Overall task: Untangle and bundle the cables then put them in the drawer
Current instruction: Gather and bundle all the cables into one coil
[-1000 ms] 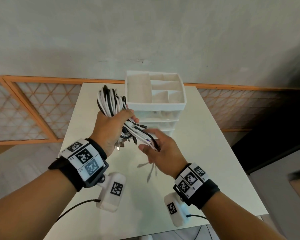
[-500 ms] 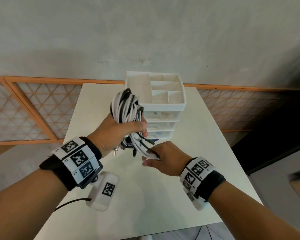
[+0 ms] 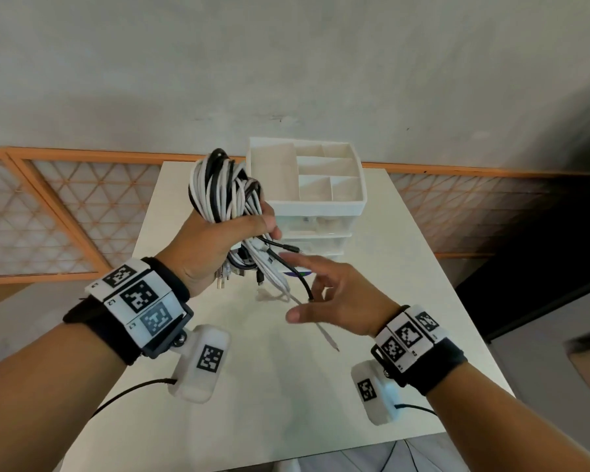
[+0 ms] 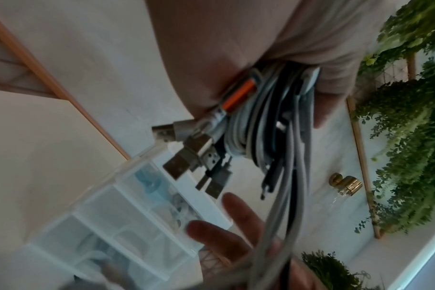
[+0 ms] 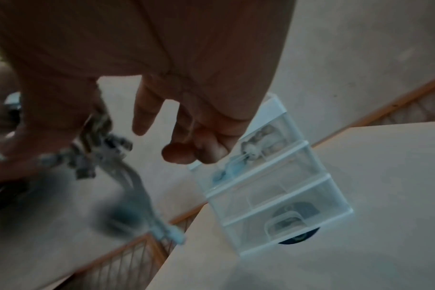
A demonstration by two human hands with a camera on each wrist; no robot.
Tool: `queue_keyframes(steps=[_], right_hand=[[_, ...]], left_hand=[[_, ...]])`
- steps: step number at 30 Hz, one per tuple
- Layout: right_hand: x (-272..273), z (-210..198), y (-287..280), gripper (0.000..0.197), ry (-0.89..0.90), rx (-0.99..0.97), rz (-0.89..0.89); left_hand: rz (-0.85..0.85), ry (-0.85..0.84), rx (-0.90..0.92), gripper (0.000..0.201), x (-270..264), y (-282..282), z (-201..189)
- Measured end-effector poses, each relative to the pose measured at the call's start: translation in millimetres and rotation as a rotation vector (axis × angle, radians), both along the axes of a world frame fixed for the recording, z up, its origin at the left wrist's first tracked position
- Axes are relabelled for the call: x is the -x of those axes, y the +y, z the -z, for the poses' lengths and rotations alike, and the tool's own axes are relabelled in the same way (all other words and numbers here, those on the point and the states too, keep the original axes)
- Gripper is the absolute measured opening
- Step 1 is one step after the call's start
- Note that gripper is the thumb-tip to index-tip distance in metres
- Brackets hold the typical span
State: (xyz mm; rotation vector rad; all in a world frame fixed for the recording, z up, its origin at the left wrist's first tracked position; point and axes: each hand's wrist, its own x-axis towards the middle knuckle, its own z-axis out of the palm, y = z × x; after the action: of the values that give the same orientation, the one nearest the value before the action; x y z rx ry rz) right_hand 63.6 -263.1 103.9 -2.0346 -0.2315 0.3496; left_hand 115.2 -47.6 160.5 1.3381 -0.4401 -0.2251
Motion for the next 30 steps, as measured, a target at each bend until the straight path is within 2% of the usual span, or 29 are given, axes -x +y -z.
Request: queue_keyframes(steps=[3,4,7,10,13,15,18,21,26,28,30], right_hand=[[-1.5,4.7,16.1,0.039,0.054,0.014,-0.009],[-1.0,6.8,18.0,0.036,0.022,0.029,0.013],[0.6,6.9,16.2,0.037,-0.039,0.049,0.105],[3.5,-0.8,6.6,0.034,0.152,-0.125,0.133],[1.5,-6.5,1.1,0.060,0.148,-0.320,0.134],[-0.4,-11.8,6.0,0.069,0.074,-0.236,0.116],[-0.9,-15.8,16.0,0.061,-0.026,0.001,0.025],[2.2,-14.8,21.7,0.072,0.052,0.009,-0.041],[10.9,-14.3,28.3,0.048,0.069,0.044,-0.134],[12.1,-11.1,32.2,0.038,0.043,0.040,-0.117],[10.4,-5.0,32.9,0.039,-0.017,0.082,-0.049]], left_hand=[[0.051,-0.005,-0.011,0.027,3.2,-5.4,-2.0],[0.051,-0.014,-0.021,0.024,3.5,-6.0,-2.2],[0.007,-0.049,-0.056,0.015,2.3,-3.6,-1.2],[-0.047,-0.028,-0.027,0.016,-0.9,4.5,0.1],[-0.031,0.004,0.013,0.025,-1.6,8.6,0.5],[0.035,0.014,0.012,0.025,0.4,6.6,0.2],[0.159,0.022,-0.009,0.017,8.0,-2.7,-1.9],[0.205,-0.013,-0.049,0.020,14.0,-9.4,-3.9],[0.168,0.002,-0.025,0.019,11.3,-11.1,-4.0],[0.155,0.021,-0.015,0.020,10.4,-10.7,-1.6],[0.146,0.027,-0.011,0.019,10.8,-10.7,0.2]])
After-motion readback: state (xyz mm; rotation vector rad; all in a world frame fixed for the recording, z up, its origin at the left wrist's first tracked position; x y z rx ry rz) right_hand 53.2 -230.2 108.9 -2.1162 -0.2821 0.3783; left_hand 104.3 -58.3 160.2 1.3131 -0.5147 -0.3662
